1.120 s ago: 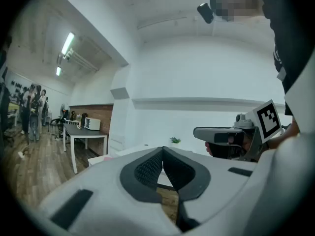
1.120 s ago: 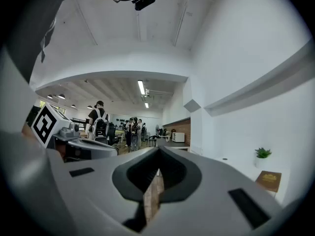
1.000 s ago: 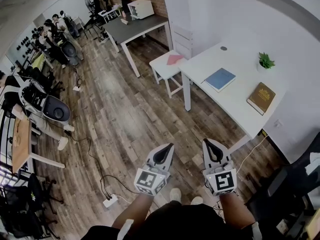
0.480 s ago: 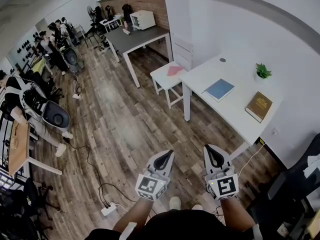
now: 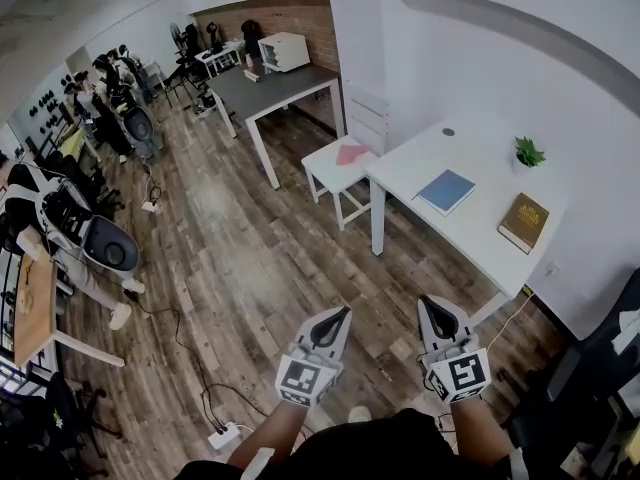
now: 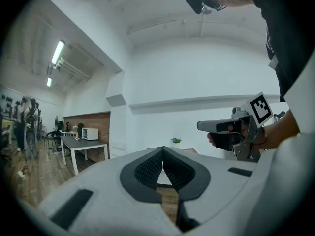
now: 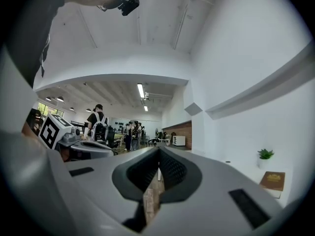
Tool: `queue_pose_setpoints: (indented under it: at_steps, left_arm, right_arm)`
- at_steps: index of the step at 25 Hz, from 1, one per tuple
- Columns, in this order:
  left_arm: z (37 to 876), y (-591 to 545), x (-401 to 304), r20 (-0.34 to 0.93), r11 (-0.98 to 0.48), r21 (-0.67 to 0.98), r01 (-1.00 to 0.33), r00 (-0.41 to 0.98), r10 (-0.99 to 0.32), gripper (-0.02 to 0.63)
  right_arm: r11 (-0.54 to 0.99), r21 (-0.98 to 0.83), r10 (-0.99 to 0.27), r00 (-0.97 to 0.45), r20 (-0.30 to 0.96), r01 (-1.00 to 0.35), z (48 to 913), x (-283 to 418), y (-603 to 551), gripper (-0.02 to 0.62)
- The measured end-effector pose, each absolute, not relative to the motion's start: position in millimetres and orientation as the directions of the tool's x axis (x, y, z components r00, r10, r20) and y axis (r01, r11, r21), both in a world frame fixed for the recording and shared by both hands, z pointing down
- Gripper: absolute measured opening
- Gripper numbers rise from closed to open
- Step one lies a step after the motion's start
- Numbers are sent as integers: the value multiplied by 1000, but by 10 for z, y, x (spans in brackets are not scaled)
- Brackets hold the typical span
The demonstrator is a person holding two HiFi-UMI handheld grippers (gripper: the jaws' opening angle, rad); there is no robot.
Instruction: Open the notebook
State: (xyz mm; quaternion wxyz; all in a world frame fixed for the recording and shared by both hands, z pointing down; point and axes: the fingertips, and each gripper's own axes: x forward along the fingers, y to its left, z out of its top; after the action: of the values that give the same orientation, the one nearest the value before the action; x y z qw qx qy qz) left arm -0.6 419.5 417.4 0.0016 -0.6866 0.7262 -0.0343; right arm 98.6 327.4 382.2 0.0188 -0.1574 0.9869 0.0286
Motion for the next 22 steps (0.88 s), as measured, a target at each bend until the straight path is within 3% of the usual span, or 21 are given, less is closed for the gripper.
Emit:
queue_pose_setpoints:
  at_steps: [8, 22]
  left_arm:
    - [4223, 4034, -241, 51, 30, -47, -998, -33, -998, 5]
    - [4115, 2843, -495, 56, -6, -70, -998, 2, -998, 5]
  right_arm:
    - [946, 96, -308, -951, -27, -309, 3839, 724, 3204, 2]
    - [937, 91, -334, -941, -55, -337, 3731, 474, 2046, 2]
